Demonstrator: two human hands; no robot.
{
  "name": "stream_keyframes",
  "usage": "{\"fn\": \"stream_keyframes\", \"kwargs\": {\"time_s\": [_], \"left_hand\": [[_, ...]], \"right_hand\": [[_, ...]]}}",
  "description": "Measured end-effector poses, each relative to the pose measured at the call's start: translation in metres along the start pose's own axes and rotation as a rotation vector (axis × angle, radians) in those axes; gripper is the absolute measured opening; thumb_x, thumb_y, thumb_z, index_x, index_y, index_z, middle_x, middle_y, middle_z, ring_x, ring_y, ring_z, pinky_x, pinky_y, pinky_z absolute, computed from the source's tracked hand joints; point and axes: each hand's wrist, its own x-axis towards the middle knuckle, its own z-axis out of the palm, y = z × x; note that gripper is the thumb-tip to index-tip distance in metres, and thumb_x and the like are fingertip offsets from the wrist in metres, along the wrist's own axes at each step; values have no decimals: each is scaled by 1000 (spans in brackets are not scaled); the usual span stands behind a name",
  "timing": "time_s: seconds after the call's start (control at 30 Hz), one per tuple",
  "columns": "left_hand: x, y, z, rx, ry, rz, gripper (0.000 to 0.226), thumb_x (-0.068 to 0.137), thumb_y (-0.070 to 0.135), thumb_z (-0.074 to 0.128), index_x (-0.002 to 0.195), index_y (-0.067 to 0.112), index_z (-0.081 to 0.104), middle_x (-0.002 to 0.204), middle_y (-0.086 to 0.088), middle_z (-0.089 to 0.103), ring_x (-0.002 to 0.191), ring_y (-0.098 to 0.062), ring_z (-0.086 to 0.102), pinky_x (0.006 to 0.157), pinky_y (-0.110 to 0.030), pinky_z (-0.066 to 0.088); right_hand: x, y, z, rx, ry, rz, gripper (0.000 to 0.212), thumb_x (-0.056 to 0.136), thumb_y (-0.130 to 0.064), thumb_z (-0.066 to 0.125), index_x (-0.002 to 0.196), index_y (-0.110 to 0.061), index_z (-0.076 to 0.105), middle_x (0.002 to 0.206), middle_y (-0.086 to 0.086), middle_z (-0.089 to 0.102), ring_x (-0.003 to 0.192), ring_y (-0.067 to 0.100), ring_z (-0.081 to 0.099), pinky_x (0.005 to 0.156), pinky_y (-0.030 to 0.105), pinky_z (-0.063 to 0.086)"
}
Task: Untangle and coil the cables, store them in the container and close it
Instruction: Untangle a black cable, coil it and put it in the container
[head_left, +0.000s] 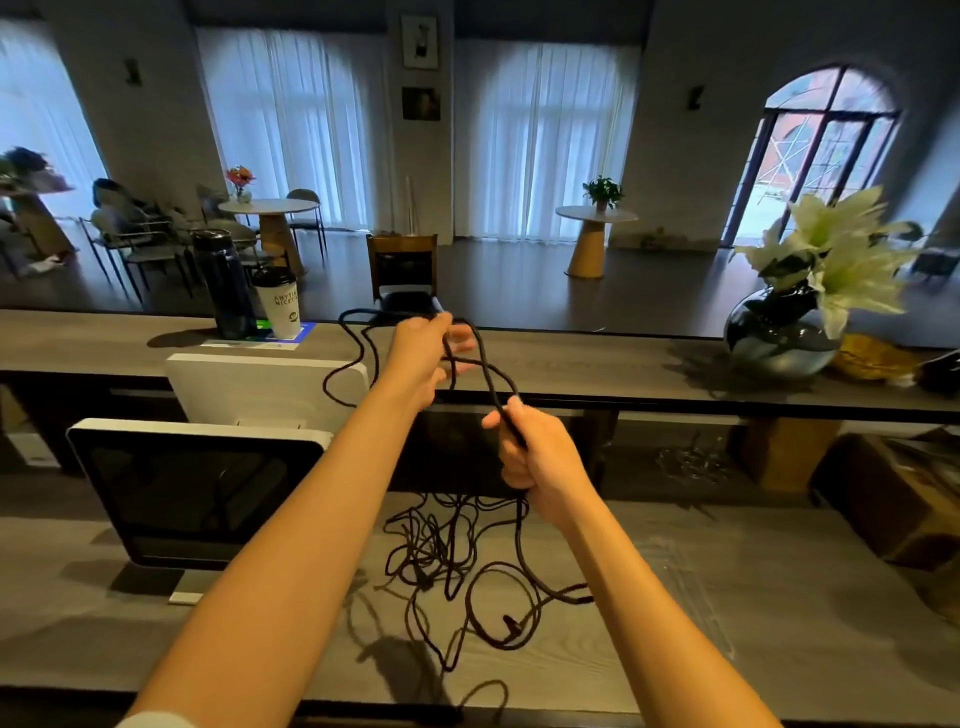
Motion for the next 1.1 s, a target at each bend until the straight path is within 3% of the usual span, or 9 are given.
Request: {"fn": "stream_keyframes", "kwargs": {"time_s": [0.13,0.2,0.4,0.57,0.7,0.8,0.9,0.97,1.1], "left_hand": [[-6,-36,-8,90,-64,-29,41,107,31,42,139,7,49,122,-9,63,114,-23,61,73,-39,60],[-15,-48,-10,46,-96,-33,44,107,32,41,143,9,43,134,-9,55,119,-22,56,78,-39,59],[-28,-62,-29,-473,-90,-98,26,104,19,45,113,1,60,120,-13,62,116,-24,58,71,-37,60],[-31,-79,-44,-121,42,88,23,102,25,52,103,9,69,114,-10,68,112,-22,64,89,-40,57],[-41,-124,-33,255,-232,-2,47,107,45,27,112,19,66,113,-7,72,108,-16,66,101,-37,45],[-48,-164,-42,460,-524,-53,62,108,45,16,105,12,68,81,-11,73,86,-16,71,89,-34,46],[-48,-197,-71,492,-681,-115,64,102,56,31,77,12,70,59,-12,56,63,-22,64,77,-33,50],[-46,-207,-89,499,-653,-143,61,96,59,40,64,15,67,50,-4,43,48,-19,48,59,-31,44],[-42,-187,-101,367,-294,-76,47,104,40,43,68,13,56,51,2,28,43,-13,23,43,-23,21]], "right_hand": [[15,-25,2,30,15,-49,38,107,-32,37,91,-11,65,52,-3,31,42,9,20,42,25,15],[23,-37,3,3,70,-58,35,107,-30,39,96,-10,65,54,-2,32,43,10,21,42,25,16],[42,-54,-2,61,202,-42,33,106,-30,42,96,-12,67,54,-5,37,44,7,24,43,23,16],[46,-62,-15,129,211,-73,33,107,-30,41,93,-14,66,53,-5,30,46,8,20,43,23,14],[50,-71,-14,167,194,-114,33,107,-30,41,93,-13,65,51,-6,29,44,8,19,42,23,14],[54,-79,-18,94,281,-147,30,105,-28,43,94,-13,66,54,-4,30,47,9,21,45,26,15],[56,-79,-34,29,371,-166,31,104,-30,45,91,-15,69,57,-2,32,47,9,24,44,26,18],[56,-74,-46,-2,432,-153,32,104,-31,45,91,-15,70,57,-2,33,47,10,25,45,26,18],[53,-45,-67,-192,483,-61,34,105,-32,44,94,-15,71,57,-3,45,46,7,34,41,21,25]]}}
